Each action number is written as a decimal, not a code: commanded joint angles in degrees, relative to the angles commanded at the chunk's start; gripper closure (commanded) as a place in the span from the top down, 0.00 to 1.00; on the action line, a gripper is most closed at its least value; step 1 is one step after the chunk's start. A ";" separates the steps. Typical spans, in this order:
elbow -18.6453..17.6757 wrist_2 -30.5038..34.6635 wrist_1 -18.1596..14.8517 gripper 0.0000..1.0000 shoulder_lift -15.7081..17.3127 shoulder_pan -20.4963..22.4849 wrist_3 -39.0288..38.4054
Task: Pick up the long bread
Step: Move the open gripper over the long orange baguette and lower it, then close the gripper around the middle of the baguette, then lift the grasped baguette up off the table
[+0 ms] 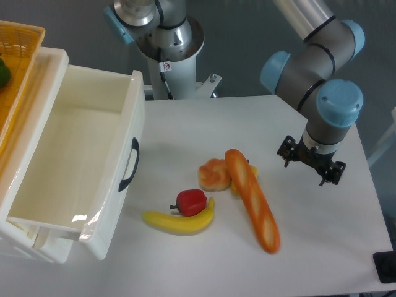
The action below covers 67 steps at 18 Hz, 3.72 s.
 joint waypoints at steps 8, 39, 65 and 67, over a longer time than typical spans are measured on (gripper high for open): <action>-2.90 -1.67 0.17 1.00 0.88 -0.70 -10.08; 3.69 -5.01 2.55 0.97 -9.05 -8.00 -65.39; 5.62 -2.20 2.99 0.01 -7.12 -6.77 -55.02; 6.15 -2.11 2.99 0.00 -6.77 -6.68 -53.45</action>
